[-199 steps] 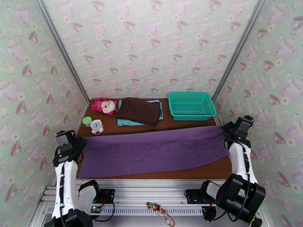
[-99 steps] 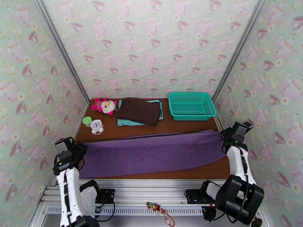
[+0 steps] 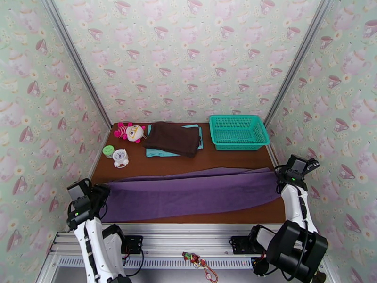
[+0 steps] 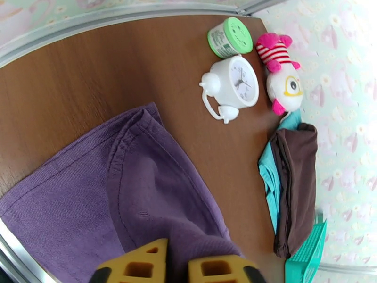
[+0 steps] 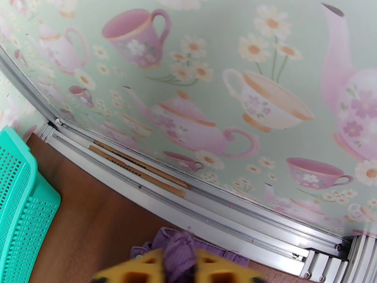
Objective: Fold and stack the trousers
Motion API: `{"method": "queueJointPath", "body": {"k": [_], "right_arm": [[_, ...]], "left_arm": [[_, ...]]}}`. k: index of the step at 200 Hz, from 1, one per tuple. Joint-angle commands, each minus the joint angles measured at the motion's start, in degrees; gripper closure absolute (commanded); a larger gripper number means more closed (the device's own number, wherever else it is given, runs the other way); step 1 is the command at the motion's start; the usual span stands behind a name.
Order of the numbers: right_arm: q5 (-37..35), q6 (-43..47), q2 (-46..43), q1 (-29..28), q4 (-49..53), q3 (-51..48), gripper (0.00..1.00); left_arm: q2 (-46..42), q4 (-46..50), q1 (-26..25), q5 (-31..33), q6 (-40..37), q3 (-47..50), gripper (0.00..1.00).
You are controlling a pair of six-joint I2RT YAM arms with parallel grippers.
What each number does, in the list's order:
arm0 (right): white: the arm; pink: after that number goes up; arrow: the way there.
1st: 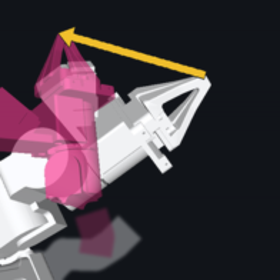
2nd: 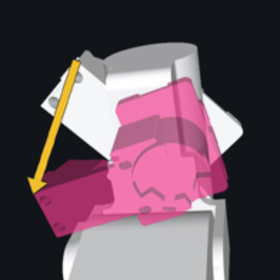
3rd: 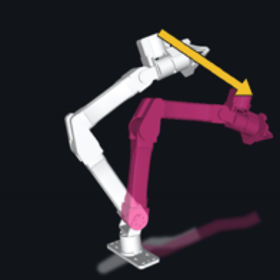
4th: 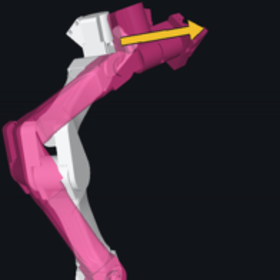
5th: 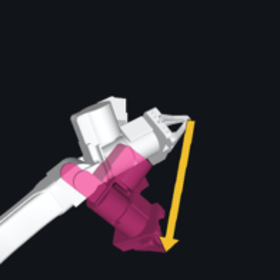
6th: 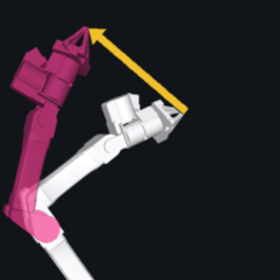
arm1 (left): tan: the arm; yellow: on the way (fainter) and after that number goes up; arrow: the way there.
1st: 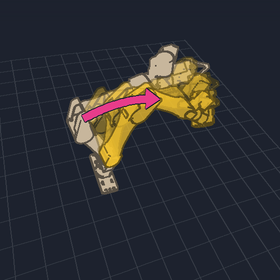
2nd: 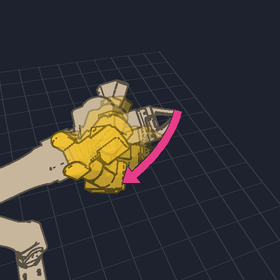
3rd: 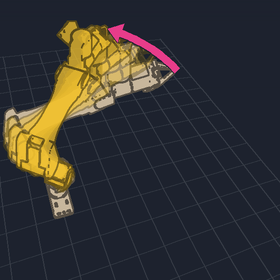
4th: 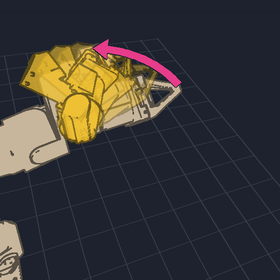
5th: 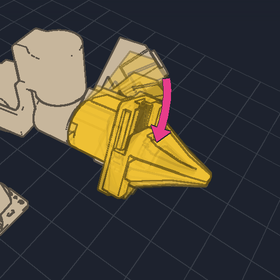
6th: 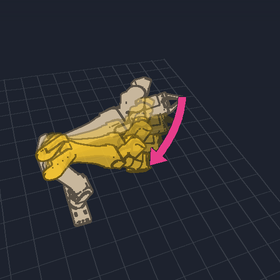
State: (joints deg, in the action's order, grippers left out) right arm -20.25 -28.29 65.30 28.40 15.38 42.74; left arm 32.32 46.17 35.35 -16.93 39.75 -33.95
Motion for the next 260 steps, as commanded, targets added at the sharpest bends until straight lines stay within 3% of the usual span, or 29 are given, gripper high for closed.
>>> {"method": "queueJointPath", "body": {"k": [1,25,43,60,76,88,96,105,123,137,166,188,228,260], "right_arm": [[-0.75,-0.97,-0.67,0.43,0.64,-0.48,0.28],[-0.16,-1.12,-7.78,0.43,0.88,-3.16,0.12],[4.41,-0.36,-17.98,0.43,-2.37,-6.72,0.08],[19.65,0.87,-23.36,0.41,-8.1,-9.12,0.04],[33.31,-1.09,-21.33,-0.23,-8.07,-6.95,0.07],[44.6,0.35,-16.06,-3.25,-7.25,-3.99,0.11],[47.81,2.88,-10.98,-7.74,-3.74,-1.11,0.13],[46.88,7.59,-6.69,-15.91,0.91,2.56,0.14],[37.59,13.69,0.92,-32.58,7.97,7.97,0.14],[36.72,13.1,7.42,-40.1,8.31,10.38,0.2],[36.1,11.72,19.48,-50.38,5.43,12.89,0.23],[36.91,10.42,27.0,-55.07,2.88,14.55,0.23],[38.88,9.2,37.05,-57.92,1.82,17.2,0.23],[35.77,10.52,42.54,-57.58,3.98,20.89,0.22]], "left_arm": [[-3.19,1.1,0.51,-3.59,1.04,0.61,0.67],[-8.92,3.88,0.55,-3.65,0.96,0.18,0.65],[-12.89,4.19,0.29,-4.08,0.98,-0.39,0.65],[-13.11,3.04,0.03,-5.95,-0.23,-0.13,0.65],[-8.91,-1.5,-1.43,-12.18,-1.09,1.66,0.65],[-2.66,-5.5,-6.1,-14.6,-2.35,2.56,0.65],[2.36,-8.03,-11.76,-14.1,-3.04,2.52,0.65],[7.54,-10.19,-20.98,-9.45,-3.92,1.42,0.64],[18.02,-11.31,-41.99,8.08,-5.33,-3.61,0.58],[27.1,-11.35,-49.0,13.67,-6.32,-7.47,0.57],[38.36,-12.47,-51.15,18.31,-7.53,-10.21,0.56],[44.52,-11.79,-50.93,22.03,-9.29,-11.8,0.56],[53.82,-12.07,-49.95,23.63,-9.8,-14.16,0.56],[58.79,-15.15,-47.61,24.15,-8.81,-14.3,0.56]]}}
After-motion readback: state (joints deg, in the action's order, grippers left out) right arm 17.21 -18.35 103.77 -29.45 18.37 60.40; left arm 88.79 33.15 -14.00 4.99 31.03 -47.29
